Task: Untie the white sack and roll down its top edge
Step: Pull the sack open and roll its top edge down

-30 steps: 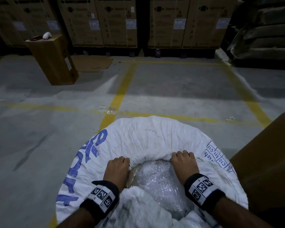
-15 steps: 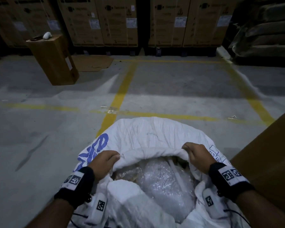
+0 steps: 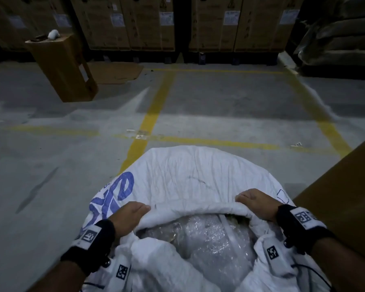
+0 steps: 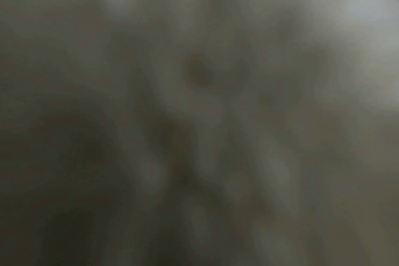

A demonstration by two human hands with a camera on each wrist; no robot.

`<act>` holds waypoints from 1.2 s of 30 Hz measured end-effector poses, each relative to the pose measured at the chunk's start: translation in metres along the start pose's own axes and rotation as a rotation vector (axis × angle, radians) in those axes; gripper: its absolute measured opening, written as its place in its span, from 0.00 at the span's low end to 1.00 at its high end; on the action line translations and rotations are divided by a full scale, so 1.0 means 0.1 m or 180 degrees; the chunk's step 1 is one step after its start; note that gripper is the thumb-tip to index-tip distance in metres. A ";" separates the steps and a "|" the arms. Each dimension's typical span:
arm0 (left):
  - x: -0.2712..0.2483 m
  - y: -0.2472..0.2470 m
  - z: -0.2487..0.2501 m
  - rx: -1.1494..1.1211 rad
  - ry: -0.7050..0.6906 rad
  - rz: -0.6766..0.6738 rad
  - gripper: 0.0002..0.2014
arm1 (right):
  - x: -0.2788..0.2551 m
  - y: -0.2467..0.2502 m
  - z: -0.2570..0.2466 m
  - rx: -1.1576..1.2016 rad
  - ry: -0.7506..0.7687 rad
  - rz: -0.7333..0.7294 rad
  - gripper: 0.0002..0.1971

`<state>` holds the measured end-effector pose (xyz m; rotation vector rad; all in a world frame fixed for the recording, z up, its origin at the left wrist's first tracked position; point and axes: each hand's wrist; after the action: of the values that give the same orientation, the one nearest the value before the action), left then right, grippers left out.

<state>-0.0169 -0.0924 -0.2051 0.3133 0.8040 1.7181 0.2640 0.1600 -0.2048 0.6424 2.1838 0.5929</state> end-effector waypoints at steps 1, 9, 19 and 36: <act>0.05 -0.04 -0.01 0.0253 -0.0006 0.0117 0.18 | 0.01 -0.02 0.00 -0.0097 0.0022 0.0255 0.21; 0.30 -0.25 0.23 0.1732 0.0360 0.0832 0.06 | -0.01 -0.18 -0.04 -0.0216 0.0413 0.1362 0.11; 0.54 -0.44 0.97 0.2589 -0.0972 0.1097 0.28 | -0.27 0.05 0.01 -0.0084 0.0426 0.1609 0.20; 0.67 -1.07 1.93 0.3166 -0.1862 -0.0596 0.34 | -1.08 -0.09 0.08 -0.0923 -0.0960 0.1702 0.26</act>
<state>0.1566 0.0489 -0.1475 1.2938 1.1335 0.8499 0.3302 0.0886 -0.1563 1.0865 1.6018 0.9947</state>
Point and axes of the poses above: each hand's wrist, its own x-axis towards the middle knuckle, its own y-axis out of the back of the hand, z = x × y, and after that the axes turned 14 degrees about -y, right-handed
